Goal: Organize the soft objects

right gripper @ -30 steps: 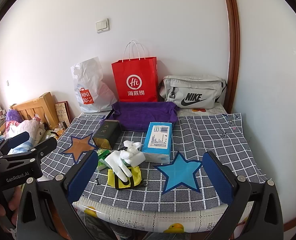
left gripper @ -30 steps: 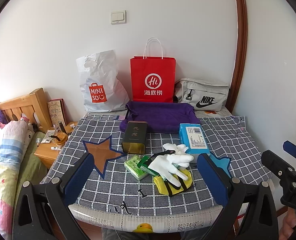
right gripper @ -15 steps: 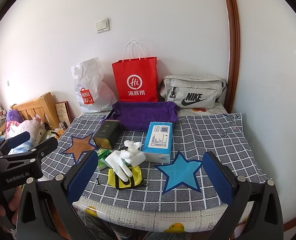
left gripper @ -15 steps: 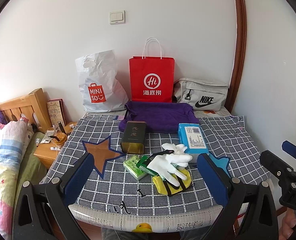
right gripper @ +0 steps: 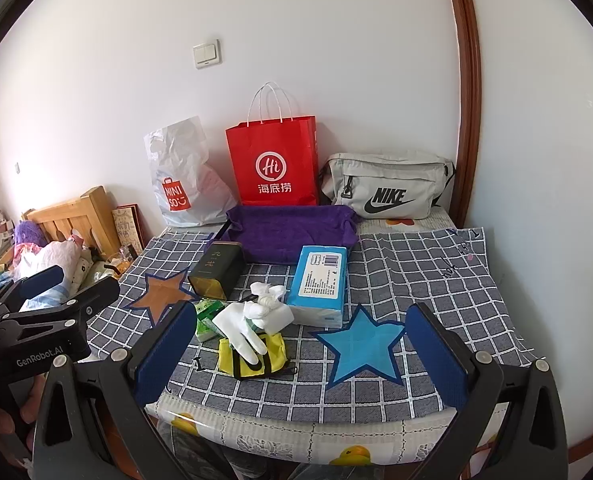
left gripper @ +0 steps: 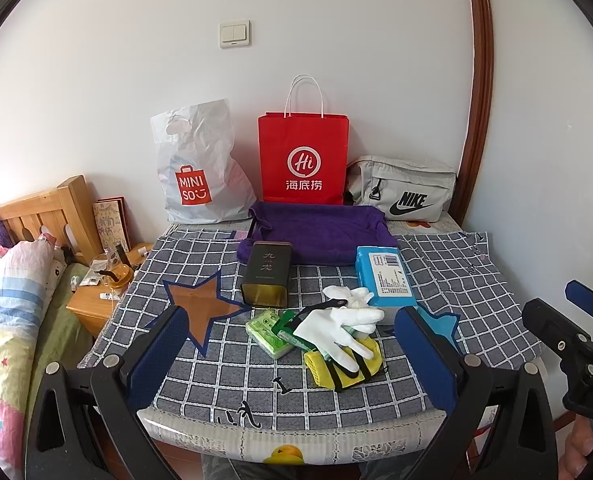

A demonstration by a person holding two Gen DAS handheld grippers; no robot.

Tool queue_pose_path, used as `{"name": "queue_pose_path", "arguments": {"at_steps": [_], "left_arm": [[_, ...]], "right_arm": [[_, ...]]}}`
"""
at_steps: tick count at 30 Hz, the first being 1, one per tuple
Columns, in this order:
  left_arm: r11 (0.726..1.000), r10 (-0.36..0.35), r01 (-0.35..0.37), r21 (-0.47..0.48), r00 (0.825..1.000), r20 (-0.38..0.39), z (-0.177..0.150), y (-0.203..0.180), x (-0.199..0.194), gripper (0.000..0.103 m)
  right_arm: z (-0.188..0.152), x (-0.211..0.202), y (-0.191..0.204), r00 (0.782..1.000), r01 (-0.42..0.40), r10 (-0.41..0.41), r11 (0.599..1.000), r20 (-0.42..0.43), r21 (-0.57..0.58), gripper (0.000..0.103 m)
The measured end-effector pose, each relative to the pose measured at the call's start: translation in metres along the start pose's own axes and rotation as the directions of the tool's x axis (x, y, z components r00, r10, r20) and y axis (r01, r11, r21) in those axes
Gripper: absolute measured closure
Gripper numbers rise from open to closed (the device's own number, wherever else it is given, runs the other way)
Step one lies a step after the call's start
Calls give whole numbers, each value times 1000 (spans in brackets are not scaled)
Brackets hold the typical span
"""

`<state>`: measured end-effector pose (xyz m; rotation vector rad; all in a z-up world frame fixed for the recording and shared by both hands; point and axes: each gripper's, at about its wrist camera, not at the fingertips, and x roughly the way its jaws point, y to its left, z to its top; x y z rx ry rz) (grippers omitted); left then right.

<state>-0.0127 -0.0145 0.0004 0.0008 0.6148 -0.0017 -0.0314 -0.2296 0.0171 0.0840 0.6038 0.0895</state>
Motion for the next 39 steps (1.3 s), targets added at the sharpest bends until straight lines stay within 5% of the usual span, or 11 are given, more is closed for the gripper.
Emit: {"name": "queue_pose_path", "arguments": {"at_steps": [21,28,39], "left_arm": [[1000,7,-7,-6,1000,-11,2,10,8,0],[999,36,-41,-34,992,-123,-14,31,63,0],[993,103,-117,-30,951,-290,-58,65,153,0]], "right_arm": [[-4,5,4,1000,5,-5,999,1,-33,0],[-14,42,0,998,-9,8,1000,-55,-27,0],[-42,125,-3,978,-79,75,997,-195,-14,0]]}}
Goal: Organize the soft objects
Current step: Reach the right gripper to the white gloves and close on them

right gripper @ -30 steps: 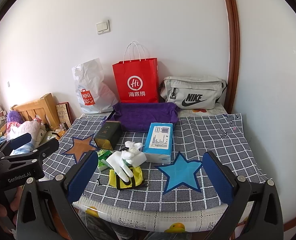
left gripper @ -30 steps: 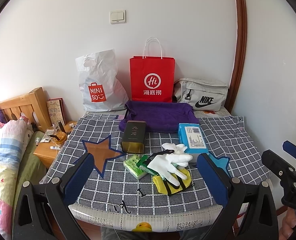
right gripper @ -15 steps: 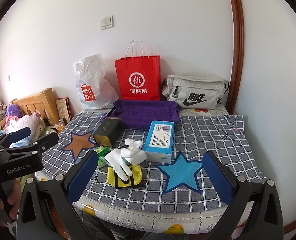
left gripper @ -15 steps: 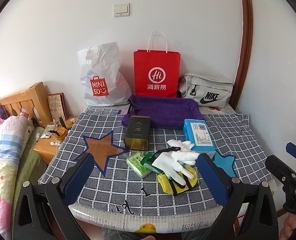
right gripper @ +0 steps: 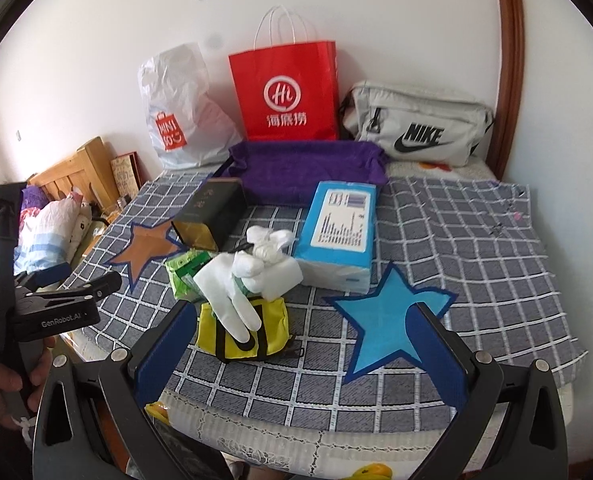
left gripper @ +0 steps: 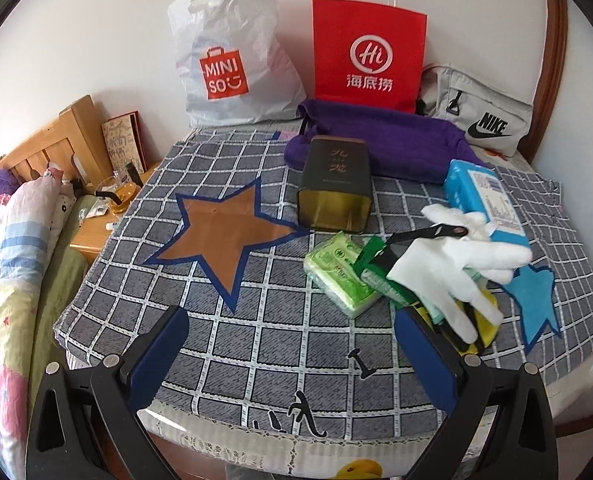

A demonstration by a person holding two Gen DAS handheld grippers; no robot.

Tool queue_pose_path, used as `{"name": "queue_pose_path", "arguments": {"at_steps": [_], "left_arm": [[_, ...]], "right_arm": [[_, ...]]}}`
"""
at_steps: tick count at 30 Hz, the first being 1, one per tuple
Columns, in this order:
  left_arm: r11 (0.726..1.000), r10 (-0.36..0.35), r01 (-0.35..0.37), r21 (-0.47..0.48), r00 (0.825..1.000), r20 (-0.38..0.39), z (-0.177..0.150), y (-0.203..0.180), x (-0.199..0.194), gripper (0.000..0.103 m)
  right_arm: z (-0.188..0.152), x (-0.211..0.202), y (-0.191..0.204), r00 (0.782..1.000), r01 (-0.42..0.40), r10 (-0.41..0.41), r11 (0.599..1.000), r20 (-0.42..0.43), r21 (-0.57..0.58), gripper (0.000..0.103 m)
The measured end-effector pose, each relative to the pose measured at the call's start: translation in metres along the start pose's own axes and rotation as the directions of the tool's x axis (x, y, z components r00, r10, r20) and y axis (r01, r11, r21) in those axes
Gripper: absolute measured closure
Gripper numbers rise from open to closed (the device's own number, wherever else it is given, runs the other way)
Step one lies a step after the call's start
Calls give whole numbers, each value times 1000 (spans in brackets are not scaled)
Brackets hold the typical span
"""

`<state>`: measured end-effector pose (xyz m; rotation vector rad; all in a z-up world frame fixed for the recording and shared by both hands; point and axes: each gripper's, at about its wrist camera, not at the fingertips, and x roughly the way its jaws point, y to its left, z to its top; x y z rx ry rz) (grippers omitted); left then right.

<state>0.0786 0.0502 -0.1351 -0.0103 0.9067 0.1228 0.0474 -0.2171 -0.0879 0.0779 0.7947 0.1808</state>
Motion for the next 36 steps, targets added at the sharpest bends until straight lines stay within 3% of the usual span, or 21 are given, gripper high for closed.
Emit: {"name": "queue_pose_path", "arguments": {"at_steps": [4,10,17,22,27,29,30,36], "left_arm": [[1000,-19,18,-11,999,-42,-8,3,32,0],[997,-61,64,37,995,-80,-9,-3,67,0],[985,-107,114,132,993,-59,-2,-21,89,0],[970,-146,152,191,988,-47,-1,-30,104,0],[959,-177,180,219,984,-35,4,-36,112,0],[955,-196,202,219,979,-48,6,-36,115,9],[952,-207,214,217,977,-55,6,-36,117,21],[949,-217,224,221,975,-55,7,-28,116,26]], "right_arm": [[-3,30,-7,998,-57,59,998,-39,32,0],[-8,65,-7,996,-37,38,999,-82,17,0],[-17,82,-12,990,-73,75,997,-117,21,0],[-32,95,-15,974,-154,163,986,-157,64,0],[-45,112,-7,971,-125,129,992,-204,30,0],[-43,112,-5,971,-134,137,990,-196,31,0],[-40,111,-2,970,-144,147,989,-193,25,0],[-13,90,16,986,-153,149,986,-69,-58,0]]}}
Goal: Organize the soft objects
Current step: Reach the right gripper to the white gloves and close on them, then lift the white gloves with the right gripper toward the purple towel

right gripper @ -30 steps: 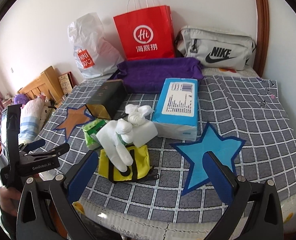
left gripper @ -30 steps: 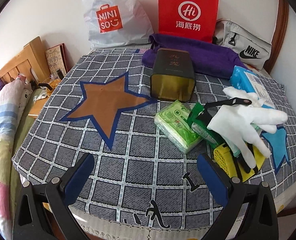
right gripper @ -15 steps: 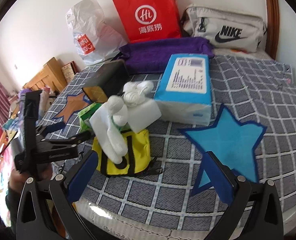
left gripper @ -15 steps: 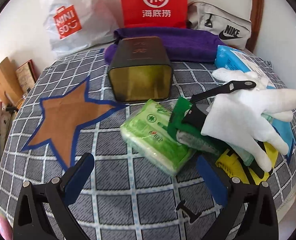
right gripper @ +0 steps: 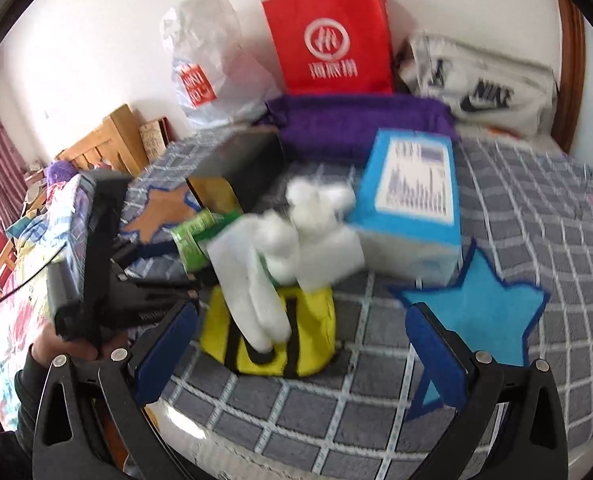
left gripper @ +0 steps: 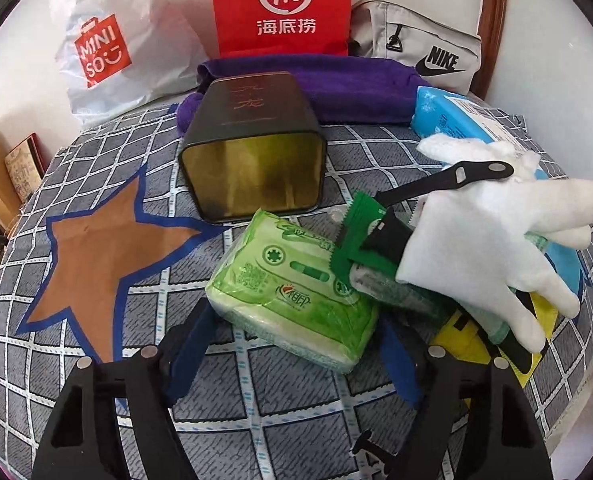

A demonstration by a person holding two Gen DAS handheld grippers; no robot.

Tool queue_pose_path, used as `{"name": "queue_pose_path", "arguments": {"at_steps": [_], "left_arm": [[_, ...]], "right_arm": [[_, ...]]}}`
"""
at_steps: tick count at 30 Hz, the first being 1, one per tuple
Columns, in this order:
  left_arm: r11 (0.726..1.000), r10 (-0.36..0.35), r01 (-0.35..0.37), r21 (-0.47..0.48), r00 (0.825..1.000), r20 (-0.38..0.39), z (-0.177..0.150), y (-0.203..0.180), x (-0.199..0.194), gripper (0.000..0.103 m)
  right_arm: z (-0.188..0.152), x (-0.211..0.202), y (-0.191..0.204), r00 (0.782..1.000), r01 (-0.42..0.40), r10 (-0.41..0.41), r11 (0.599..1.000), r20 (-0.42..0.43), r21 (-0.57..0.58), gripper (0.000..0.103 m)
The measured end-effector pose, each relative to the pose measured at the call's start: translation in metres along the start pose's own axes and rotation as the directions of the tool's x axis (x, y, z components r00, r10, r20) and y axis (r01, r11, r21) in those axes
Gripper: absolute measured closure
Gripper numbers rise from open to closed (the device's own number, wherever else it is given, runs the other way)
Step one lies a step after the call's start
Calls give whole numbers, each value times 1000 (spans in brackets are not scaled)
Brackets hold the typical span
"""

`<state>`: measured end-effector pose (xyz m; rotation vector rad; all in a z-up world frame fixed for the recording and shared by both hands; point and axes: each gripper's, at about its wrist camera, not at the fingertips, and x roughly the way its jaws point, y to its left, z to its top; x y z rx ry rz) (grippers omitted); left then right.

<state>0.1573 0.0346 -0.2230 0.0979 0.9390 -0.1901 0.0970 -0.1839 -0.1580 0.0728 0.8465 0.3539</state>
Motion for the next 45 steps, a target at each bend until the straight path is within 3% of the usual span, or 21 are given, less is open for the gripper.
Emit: {"name": "queue_pose_path", "arguments": {"at_steps": [5,8,11,12,13,15,20,27,34,40,45], "left_arm": [[999,17,-17,-34,1000,-11,-7,18,-8,26],[997,9,-10,-78,1000,-20,-10,35,-13,26],[991,11,-14,-130,1000,-25,-12,49,-16,26],[990,7,-10,-140,1000,-22,-13,51,-17,26],[989,3,-6,-150,1000,-20,-13,53,-16,26],[986,2,-6,-164,1000,-23,-14,54,-14,26],[987,36,-41,-154,999,-36,-12,48,-11,26],[980,15,-24,-198,999,-44,-10,49,-12,26],[976,3,-13,-218,999,-49,-11,47,-14,26],[975,6,-17,-223,999,-51,-14,46,-15,26],[975,18,-30,-220,998,-57,-13,44,-13,26]], "right_arm": [[32,2,18,997,48,-44,997,67,-57,4],[44,19,25,996,79,-77,994,34,-72,20],[43,41,30,995,89,-93,991,-43,-102,50],[41,48,31,993,85,-93,991,-71,-103,74],[38,50,30,993,79,-87,992,-84,-95,88],[35,48,32,995,48,-55,995,-81,-86,89],[42,11,43,999,16,-12,992,33,-121,90],[53,-41,33,991,-22,30,998,130,-57,90],[56,-62,30,981,-49,55,998,185,-35,90],[50,-70,15,982,-14,17,1000,188,-18,90],[19,-62,-16,994,31,-33,999,107,27,90]]}}
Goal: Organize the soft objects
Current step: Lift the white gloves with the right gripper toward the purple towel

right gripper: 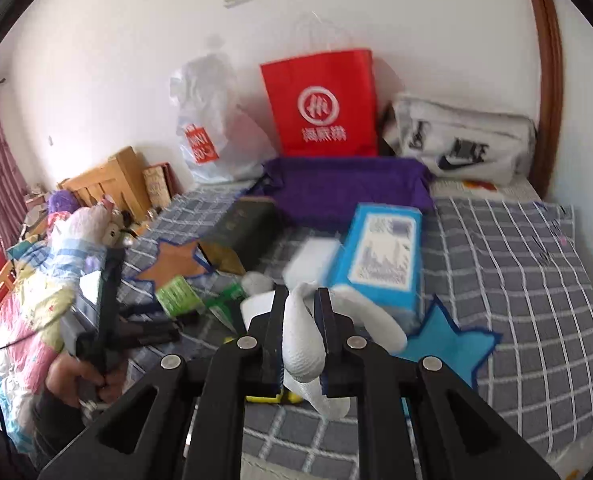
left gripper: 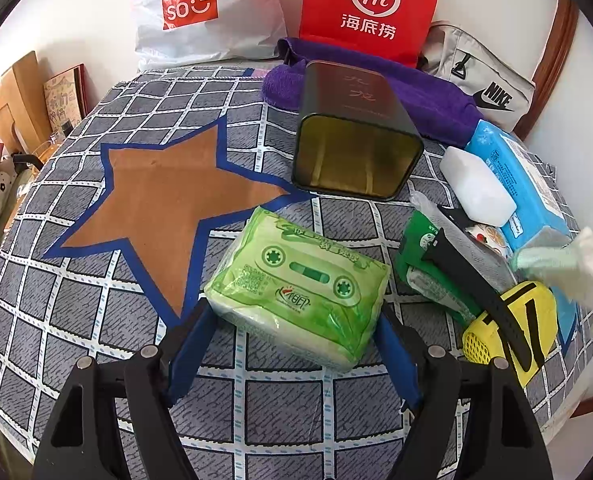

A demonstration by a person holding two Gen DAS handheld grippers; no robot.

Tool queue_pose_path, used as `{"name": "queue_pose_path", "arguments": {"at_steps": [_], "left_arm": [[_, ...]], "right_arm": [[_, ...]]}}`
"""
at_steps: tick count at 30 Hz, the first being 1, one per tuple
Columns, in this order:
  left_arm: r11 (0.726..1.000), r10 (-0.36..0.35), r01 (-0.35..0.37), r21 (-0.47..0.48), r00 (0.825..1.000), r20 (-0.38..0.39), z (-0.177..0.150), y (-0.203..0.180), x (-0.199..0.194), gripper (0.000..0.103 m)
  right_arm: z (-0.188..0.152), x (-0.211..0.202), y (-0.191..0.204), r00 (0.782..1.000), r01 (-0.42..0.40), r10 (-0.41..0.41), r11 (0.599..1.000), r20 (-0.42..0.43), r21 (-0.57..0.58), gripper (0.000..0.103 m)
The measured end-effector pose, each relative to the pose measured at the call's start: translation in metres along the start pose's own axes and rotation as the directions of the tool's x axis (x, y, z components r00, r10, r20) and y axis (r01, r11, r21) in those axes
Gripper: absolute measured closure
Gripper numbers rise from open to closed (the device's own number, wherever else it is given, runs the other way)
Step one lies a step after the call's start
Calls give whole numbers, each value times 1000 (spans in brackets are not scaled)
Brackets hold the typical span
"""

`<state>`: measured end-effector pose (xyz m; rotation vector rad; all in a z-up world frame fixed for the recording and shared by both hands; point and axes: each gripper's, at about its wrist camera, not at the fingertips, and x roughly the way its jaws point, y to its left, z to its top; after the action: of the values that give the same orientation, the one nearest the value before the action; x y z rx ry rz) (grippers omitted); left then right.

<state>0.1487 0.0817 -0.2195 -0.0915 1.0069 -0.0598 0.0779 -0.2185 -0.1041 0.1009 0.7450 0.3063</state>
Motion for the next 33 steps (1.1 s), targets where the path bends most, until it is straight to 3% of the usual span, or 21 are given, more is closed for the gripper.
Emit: {"name": "queue_pose_path", "arguments": {"at_steps": [6,10,13,14,16,20,22,24,27,29,30,31,33], "left_arm": [[1000,13,-13,-4,1000,-2,3,-1,3,26],[1000,30,-30,-5,1000,-2,6,-4,6,26],[999,41,-41,0,999,-3,7,-6,7,26],[999,45,-45,0,999,-3,7,-7,7,26],[999,53,-53,3,999,-5,7,-9,8,26],[998,59,-59,7,998,-8,8,-10,8,26],[998,56,-56,3,998,-8,9,-9,9,26],[998,55,-55,2,998,-9,9,-9,9,26],[998,57,-57,8,998,-10,9,-9,9,26],[998,57,-56,11,998,-9,8,-9,9,26],[998,57,-57,10,998,-9,8,-9,9,26],[998,59,-59,10,998,-8,8,-9,9,26],[998,63,-63,8,998,-8,8,-10,9,26]], "right_arm": [[-45,8,-57,990,116,-106,987,-98,110,90],[-70,21,-88,966,199,-172,971,-194,130,86],[-85,30,-95,964,167,-132,976,-230,138,85],[-87,31,-94,966,150,-114,978,-230,142,79],[-90,31,-92,971,123,-90,982,-220,143,56],[-81,21,-78,986,87,-71,991,-153,101,42],[-75,21,-66,989,61,-51,996,-139,65,25],[-72,23,-54,992,51,-49,999,-119,15,17],[-74,39,-47,988,71,-74,997,-138,-23,16],[-78,49,-46,985,65,-69,998,-158,-26,18],[-80,53,-44,982,69,-75,997,-172,-41,32],[-82,56,-42,978,77,-89,995,-190,-67,63],[-86,53,-43,972,43,-60,996,-226,-79,97]]}}
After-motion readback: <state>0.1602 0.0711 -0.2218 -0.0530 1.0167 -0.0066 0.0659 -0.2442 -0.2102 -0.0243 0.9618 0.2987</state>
